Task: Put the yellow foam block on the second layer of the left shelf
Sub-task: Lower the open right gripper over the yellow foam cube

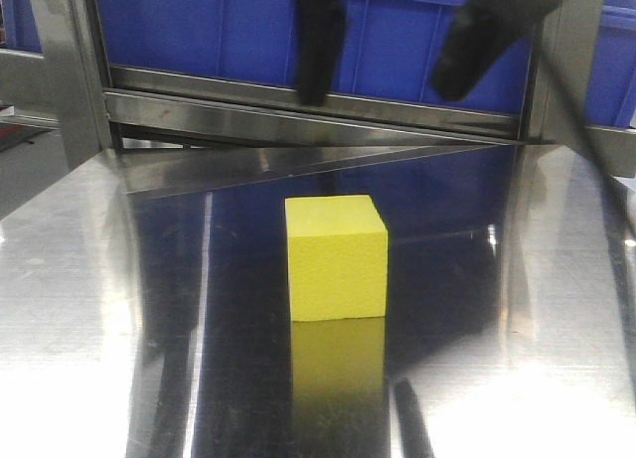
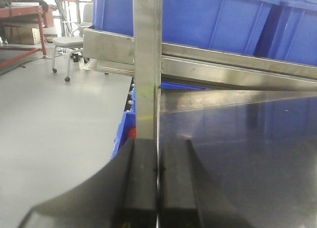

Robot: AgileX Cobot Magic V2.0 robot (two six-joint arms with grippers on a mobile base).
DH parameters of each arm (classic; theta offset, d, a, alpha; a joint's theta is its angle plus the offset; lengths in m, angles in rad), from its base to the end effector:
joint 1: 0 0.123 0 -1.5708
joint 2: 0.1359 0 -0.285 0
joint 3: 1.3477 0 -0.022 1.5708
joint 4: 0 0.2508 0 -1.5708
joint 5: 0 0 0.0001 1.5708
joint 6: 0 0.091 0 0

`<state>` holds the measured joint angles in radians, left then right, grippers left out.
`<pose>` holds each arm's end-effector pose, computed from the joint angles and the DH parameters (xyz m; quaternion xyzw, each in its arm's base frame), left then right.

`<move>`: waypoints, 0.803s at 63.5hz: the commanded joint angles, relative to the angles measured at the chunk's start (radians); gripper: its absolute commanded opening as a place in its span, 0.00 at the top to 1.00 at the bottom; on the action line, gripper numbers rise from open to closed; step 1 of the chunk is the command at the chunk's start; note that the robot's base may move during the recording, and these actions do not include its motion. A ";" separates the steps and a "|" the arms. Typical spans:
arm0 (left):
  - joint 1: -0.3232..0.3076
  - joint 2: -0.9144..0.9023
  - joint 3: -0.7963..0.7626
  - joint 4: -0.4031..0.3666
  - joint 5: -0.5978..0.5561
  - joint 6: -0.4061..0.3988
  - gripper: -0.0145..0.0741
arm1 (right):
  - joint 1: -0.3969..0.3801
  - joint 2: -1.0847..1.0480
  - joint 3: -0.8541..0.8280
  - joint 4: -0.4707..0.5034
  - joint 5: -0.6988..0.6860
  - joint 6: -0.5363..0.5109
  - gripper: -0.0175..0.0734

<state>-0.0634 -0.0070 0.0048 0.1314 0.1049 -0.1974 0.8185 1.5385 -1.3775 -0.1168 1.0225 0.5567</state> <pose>0.0561 -0.0023 0.2025 -0.0060 0.7122 -0.0408 0.7007 0.2271 0.2295 0.3295 -0.1444 0.9597 0.1060 0.2166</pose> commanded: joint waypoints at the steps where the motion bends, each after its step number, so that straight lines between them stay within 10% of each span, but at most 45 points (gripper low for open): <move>1: 0.000 -0.013 0.028 -0.007 -0.082 -0.004 0.68 | 0.024 0.003 -0.057 -0.057 -0.039 0.039 0.13; 51: 0.000 -0.013 0.028 -0.007 -0.082 -0.004 0.68 | 0.030 0.195 -0.061 -0.106 -0.090 0.121 0.13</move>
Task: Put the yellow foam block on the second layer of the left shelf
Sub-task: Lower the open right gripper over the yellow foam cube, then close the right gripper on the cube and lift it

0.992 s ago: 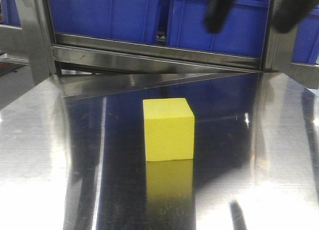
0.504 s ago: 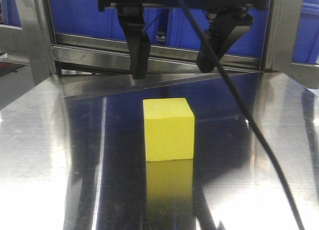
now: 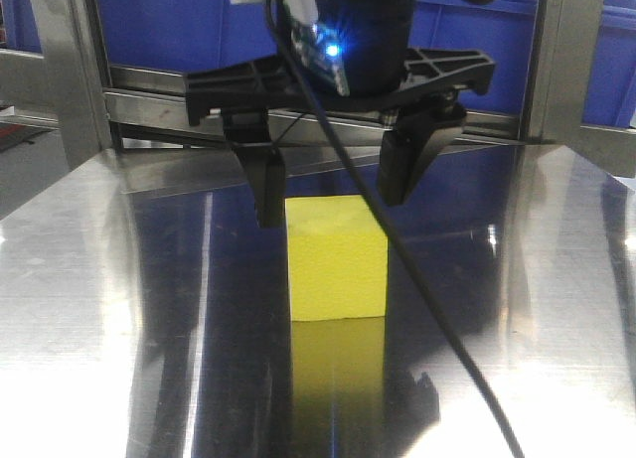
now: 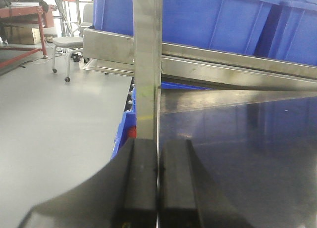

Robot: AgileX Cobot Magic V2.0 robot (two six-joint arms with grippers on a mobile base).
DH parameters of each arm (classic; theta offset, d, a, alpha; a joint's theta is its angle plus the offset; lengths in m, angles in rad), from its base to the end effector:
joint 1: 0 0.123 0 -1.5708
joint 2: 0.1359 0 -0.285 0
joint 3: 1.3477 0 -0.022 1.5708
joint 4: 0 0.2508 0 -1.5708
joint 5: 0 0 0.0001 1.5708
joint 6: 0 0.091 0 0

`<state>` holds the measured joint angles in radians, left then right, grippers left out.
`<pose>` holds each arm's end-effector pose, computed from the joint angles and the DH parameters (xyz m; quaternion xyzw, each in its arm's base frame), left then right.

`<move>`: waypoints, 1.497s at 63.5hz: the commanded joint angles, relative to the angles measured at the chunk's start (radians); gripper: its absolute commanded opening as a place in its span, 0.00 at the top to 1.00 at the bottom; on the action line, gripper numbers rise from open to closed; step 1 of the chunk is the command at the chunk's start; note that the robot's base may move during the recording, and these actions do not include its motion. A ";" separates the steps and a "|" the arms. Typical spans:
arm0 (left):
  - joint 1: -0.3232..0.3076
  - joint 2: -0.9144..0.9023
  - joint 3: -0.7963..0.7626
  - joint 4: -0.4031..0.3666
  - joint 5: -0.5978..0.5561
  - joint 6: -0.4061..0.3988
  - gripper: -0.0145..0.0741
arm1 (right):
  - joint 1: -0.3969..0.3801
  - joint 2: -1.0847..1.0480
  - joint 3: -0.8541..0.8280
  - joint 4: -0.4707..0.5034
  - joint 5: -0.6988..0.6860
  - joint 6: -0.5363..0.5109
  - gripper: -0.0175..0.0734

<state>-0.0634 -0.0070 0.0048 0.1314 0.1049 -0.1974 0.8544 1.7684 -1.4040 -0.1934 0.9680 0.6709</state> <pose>0.0561 -0.0023 0.2025 -0.0060 0.7122 -0.0408 0.7007 0.2538 0.2695 0.2599 -0.1309 0.9743 0.0483 0.1770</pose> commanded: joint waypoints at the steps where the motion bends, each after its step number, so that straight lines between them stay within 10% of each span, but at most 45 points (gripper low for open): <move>1: 0.000 -0.013 0.028 -0.007 -0.082 -0.004 0.68 | -0.006 -0.033 -0.034 -0.030 -0.039 0.006 0.13; 45: 0.000 -0.013 0.028 -0.007 -0.082 -0.004 0.68 | -0.032 -0.018 0.107 -0.029 -0.204 0.084 0.14; 70: 0.000 -0.013 0.028 -0.007 -0.082 -0.004 0.68 | -0.037 -0.045 0.107 -0.030 -0.221 0.078 0.50; 95: 0.000 -0.013 0.028 -0.007 -0.082 -0.004 0.68 | -0.238 -0.295 0.170 -0.030 -0.276 -0.137 0.50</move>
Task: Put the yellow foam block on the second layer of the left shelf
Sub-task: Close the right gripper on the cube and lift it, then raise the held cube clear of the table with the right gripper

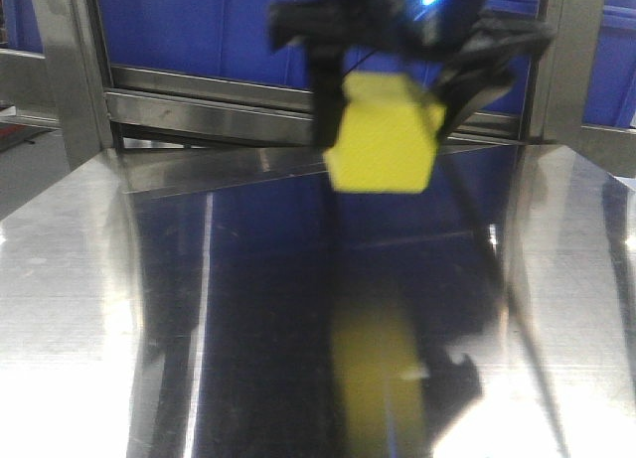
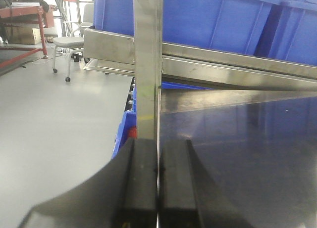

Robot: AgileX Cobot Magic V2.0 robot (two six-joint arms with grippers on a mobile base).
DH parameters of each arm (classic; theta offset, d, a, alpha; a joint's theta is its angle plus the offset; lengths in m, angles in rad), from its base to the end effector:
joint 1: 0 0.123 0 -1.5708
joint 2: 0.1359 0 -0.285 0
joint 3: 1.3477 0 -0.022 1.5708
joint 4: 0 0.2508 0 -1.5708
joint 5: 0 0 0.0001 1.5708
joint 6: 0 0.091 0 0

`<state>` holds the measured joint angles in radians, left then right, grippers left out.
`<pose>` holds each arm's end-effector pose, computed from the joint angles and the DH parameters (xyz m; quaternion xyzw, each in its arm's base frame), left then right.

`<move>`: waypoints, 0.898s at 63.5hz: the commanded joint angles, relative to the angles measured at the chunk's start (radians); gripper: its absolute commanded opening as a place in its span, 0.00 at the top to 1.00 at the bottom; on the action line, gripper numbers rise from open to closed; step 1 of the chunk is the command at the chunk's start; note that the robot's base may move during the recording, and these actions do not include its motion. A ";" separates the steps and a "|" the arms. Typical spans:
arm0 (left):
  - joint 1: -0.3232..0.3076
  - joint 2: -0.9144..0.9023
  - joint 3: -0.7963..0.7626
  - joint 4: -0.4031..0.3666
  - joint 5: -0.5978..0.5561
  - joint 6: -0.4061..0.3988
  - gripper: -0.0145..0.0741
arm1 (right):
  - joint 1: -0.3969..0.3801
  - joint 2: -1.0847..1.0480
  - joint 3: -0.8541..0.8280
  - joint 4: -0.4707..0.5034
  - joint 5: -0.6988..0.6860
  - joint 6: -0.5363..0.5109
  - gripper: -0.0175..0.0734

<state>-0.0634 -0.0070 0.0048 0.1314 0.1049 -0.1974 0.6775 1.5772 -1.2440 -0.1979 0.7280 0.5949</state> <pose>0.0561 -0.0023 0.2025 -0.0060 0.7122 -0.0408 0.7007 0.2727 0.2041 0.2912 -0.0904 0.9482 0.1058 0.2855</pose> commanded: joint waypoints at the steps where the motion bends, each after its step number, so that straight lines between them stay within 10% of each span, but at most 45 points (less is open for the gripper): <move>1: 0.000 -0.013 0.028 -0.007 -0.082 -0.004 0.68 | -0.074 -0.116 0.020 -0.025 -0.036 -0.069 0.50; 33: 0.000 -0.013 0.028 -0.007 -0.082 -0.004 0.68 | -0.505 -0.641 0.476 0.092 -0.037 -0.481 0.50; 57: 0.000 -0.013 0.028 -0.007 -0.082 -0.004 0.68 | -0.533 -1.094 0.735 0.119 -0.144 -0.496 0.50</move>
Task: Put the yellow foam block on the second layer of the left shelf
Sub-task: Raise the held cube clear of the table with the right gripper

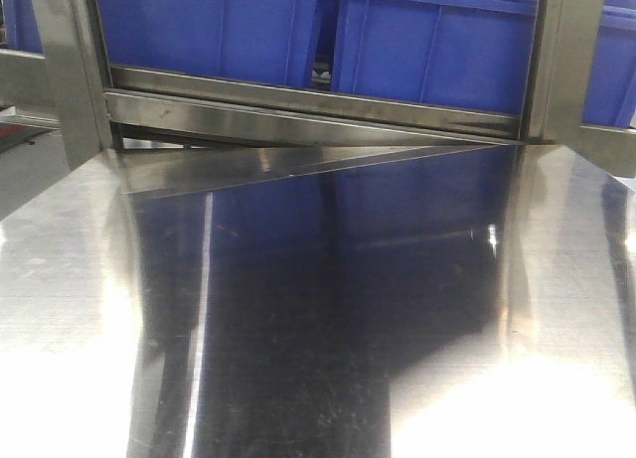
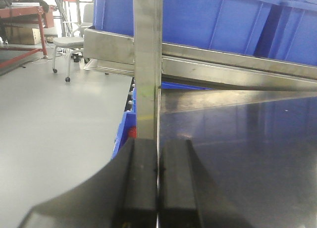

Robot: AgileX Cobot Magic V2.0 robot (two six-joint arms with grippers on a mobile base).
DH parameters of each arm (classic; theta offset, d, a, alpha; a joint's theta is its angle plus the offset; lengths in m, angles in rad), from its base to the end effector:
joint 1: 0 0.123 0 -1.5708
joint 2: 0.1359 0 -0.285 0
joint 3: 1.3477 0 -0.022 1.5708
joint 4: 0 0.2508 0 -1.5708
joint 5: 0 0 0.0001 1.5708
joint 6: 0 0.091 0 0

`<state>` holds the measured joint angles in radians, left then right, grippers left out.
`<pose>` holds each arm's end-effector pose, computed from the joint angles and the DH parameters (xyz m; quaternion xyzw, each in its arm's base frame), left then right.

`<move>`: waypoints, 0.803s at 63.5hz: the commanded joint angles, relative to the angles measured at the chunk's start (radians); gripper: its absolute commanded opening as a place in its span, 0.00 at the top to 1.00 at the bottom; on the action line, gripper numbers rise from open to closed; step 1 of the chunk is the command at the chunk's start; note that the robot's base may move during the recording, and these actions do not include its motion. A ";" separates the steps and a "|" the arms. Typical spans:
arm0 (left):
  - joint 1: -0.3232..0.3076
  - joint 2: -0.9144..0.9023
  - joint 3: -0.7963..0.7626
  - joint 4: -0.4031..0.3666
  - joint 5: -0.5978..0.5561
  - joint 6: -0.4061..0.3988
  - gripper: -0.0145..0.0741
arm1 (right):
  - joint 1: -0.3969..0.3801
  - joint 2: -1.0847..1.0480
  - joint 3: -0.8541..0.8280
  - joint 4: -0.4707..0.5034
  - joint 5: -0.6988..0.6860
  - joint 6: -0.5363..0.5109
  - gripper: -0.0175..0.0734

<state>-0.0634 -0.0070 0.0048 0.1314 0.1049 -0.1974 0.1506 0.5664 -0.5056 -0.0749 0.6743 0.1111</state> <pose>0.0561 -0.0023 0.2025 -0.0060 0.7122 -0.0408 0.7007 0.1045 0.0116 0.2809 -0.0334 0.8943 0.0244 0.4456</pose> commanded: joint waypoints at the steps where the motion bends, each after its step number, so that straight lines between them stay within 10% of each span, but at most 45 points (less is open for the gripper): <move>1: 0.000 -0.013 0.028 -0.007 -0.082 -0.004 0.68 | -0.006 -0.110 0.000 -0.004 -0.090 -0.013 0.50; 51: 0.000 -0.013 0.028 -0.007 -0.082 -0.004 0.68 | -0.006 -0.539 0.004 -0.005 -0.079 -0.188 0.50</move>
<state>-0.0634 -0.0070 0.0048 0.1314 0.1049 -0.1974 0.1506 0.0116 -0.4755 -0.0732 0.7002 -0.0610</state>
